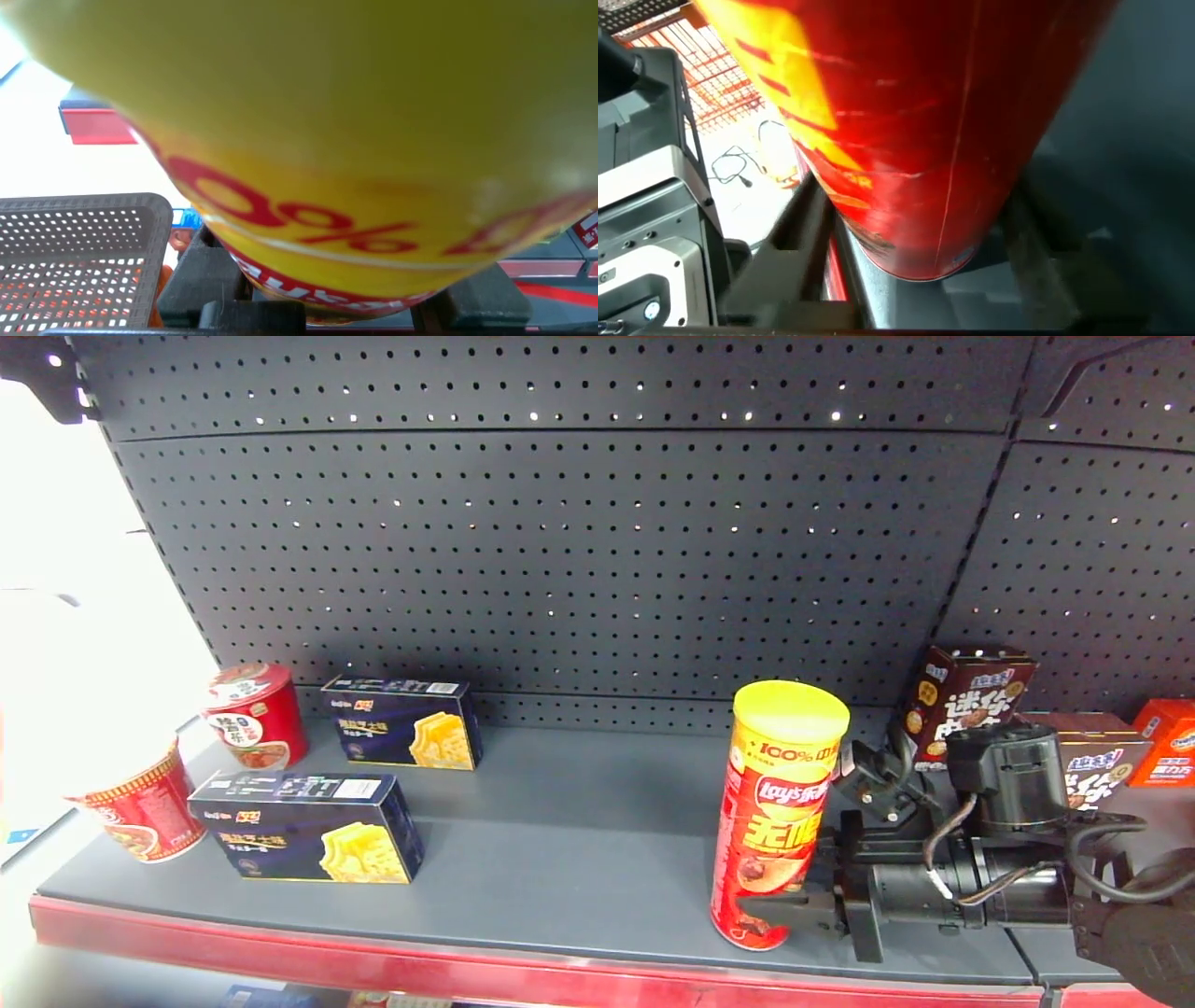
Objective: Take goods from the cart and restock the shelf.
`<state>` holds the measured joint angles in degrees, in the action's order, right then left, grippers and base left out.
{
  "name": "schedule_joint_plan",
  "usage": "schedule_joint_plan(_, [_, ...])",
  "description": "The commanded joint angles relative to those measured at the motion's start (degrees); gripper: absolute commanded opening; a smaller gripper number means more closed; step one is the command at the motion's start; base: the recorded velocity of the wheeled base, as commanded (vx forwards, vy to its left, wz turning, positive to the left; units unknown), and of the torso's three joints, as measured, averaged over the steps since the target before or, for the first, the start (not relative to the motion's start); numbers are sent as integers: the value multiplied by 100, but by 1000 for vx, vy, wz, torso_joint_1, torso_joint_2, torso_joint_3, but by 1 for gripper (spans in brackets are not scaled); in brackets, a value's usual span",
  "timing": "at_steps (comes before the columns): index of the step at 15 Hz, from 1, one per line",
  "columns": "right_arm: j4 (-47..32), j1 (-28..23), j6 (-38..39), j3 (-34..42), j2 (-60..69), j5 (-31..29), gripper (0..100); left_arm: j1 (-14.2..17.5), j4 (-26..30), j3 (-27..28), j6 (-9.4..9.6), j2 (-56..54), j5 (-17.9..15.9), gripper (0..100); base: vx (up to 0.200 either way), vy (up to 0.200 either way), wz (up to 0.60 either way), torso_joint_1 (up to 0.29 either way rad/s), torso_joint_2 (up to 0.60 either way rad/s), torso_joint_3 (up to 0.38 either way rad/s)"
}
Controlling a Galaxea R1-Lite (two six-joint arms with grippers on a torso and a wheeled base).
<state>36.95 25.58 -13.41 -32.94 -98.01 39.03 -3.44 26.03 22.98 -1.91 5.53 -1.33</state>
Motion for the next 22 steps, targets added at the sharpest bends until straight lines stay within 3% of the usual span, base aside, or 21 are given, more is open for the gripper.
schedule_joint_plan(1, [-4,-18,-13,7,-51,-10,100,1,-1,-4,-2,9,1,0,0,0,0,0,0,0])
schedule_joint_plan(22, [-4,53,-21,886,863,-10,100,1,-19,-153,-37,9,-17,0,0,0,0,0,0,0])
